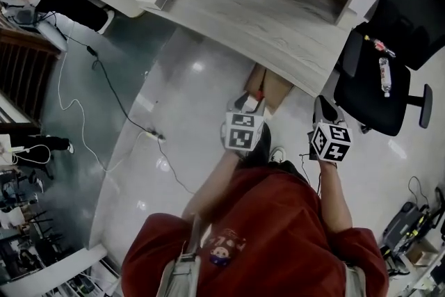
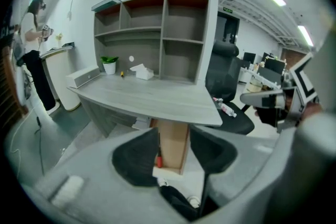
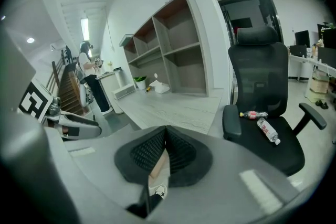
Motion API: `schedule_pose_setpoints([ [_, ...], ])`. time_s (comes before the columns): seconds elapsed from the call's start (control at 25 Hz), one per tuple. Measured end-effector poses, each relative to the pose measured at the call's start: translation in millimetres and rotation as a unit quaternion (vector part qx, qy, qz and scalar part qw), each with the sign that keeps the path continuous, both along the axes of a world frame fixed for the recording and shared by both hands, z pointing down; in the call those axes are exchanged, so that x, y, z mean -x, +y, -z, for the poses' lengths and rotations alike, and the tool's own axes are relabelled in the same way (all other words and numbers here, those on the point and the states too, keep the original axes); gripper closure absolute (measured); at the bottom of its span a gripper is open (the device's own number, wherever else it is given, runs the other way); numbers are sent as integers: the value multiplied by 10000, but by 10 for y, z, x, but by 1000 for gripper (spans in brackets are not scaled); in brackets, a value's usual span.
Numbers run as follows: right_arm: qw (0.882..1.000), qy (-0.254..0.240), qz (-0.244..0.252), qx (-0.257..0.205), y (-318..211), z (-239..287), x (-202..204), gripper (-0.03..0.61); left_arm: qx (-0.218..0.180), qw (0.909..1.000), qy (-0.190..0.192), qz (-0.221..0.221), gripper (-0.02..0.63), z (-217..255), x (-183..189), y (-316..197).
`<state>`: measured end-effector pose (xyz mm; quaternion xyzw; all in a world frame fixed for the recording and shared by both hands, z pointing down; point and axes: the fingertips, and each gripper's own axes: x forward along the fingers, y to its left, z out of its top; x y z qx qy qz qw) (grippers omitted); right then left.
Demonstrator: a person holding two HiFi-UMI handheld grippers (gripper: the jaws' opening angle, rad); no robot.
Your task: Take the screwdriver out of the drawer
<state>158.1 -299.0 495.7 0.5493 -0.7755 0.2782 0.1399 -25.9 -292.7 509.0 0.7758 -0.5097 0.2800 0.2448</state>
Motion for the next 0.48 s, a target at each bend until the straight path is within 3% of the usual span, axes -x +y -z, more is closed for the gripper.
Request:
schedule_pose_setpoints([
  [0.48, 9977, 135, 332, 570, -103, -626, 428, 577, 742, 9972, 57, -101, 423, -940, 155, -293],
])
